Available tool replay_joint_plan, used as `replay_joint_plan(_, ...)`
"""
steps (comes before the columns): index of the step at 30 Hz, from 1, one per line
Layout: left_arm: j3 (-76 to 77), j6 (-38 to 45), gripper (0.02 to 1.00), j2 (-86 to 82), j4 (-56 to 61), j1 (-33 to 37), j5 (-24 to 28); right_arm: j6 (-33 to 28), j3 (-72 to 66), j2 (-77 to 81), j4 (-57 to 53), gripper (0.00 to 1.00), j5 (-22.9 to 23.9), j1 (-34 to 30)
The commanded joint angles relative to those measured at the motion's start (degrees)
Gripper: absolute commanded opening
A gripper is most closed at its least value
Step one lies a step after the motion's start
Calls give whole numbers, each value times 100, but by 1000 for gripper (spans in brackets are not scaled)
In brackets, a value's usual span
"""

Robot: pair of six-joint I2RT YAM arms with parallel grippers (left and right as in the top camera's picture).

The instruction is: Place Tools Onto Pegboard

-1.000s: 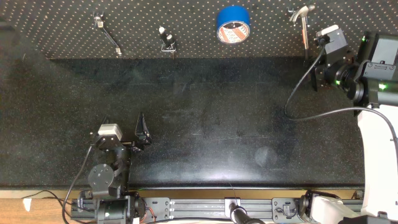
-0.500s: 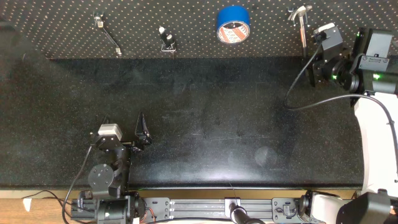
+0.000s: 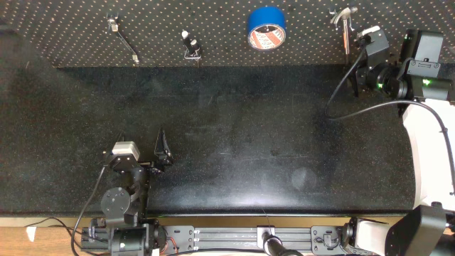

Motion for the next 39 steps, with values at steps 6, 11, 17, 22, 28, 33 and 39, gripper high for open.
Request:
replay_joint_plan(6,-9,70,996,-55,-44,-28,42,28,9,46,4,524,-28,24)
replay_joint_plan(11,-9,70,996,-55,-44,-28,42,24,9,-170,-50,982,-22,22)
replay_joint_plan(17,-9,70,996,-55,-44,-28,42,26,-1134,-1003,621,987,662,7)
replay_joint_plan(22,-9,70,996,-55,-44,-28,42,1008,-3311,-2271,2905,989,442,17)
replay_joint_plan(28,-9,70,998,-55,-44,-28,42,1663,-5097,-3757,4350,991,251,57)
replay_joint_plan(33,-9,70,996,-55,-44,-28,42,1829,-6137,-4951,5031,991,254,201)
replay_joint_plan(39,-9,70,996,-55,-44,-28,42,1829,-6605,-5855,5093,991,275,391)
